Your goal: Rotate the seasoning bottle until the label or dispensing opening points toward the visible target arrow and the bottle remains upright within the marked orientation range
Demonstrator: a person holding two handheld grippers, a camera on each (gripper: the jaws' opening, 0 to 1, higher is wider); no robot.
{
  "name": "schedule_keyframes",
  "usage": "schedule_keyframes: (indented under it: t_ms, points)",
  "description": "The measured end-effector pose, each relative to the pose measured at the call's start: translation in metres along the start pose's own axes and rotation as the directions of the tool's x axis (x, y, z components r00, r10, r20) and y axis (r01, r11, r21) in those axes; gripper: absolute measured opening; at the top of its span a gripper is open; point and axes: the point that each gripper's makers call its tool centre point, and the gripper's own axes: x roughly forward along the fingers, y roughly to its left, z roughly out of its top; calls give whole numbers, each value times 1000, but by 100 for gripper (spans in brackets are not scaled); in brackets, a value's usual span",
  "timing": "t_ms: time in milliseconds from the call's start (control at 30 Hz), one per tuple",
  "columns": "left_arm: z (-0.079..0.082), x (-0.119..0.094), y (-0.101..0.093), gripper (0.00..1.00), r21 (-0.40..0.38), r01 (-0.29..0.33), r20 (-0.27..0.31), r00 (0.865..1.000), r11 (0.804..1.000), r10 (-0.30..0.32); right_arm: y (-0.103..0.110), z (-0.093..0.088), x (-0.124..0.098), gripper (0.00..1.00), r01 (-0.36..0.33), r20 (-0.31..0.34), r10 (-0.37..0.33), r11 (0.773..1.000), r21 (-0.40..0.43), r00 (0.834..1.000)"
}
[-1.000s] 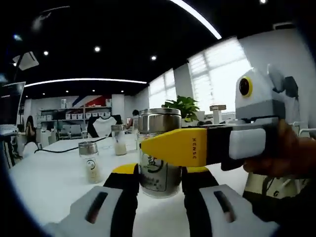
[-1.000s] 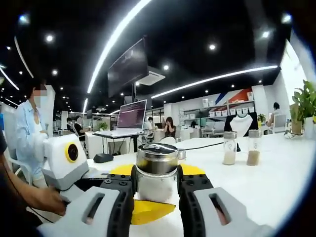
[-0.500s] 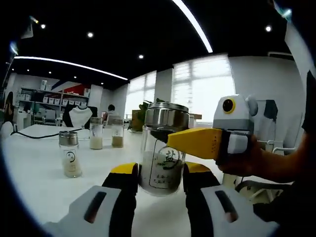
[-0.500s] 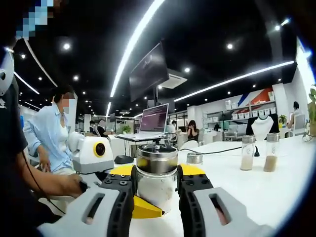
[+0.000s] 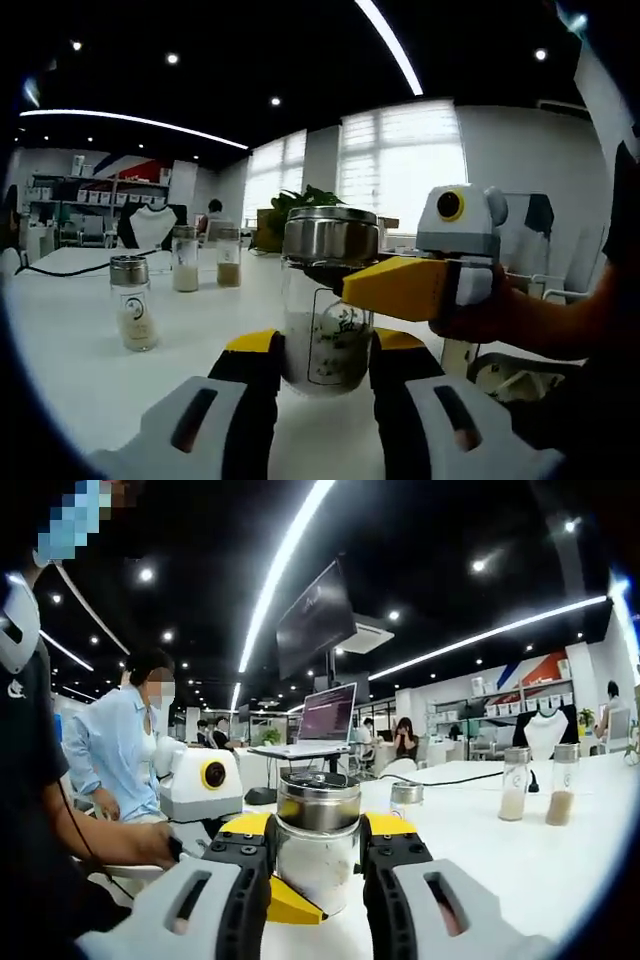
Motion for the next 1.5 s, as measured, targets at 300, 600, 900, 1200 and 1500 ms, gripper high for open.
schedule_keyframes:
  t_ms: [300,600,900,1200,1500]
  points:
    - [-1,1,7,36,71,-71,-11,997,995,71,-3,-2,3,31,63,-27,-65,997,-50,998]
    - [1,2,13,36,74,-136,4,991,988,136,-7,0,8,31,129,-30,-131,989,-68,991]
    - [-2,5,19,36,88,-219,3,975,972,220,-13,-3,10,32,203,-43,-207,976,-80,977]
    - [-2,7,24,36,87,-311,24,951,947,310,-18,-4,10,32,297,-24,-299,953,-53,954]
    - [-3,7,25,36,97,-397,50,918,913,394,-20,-6,11,32,335,-32,-338,939,-74,941]
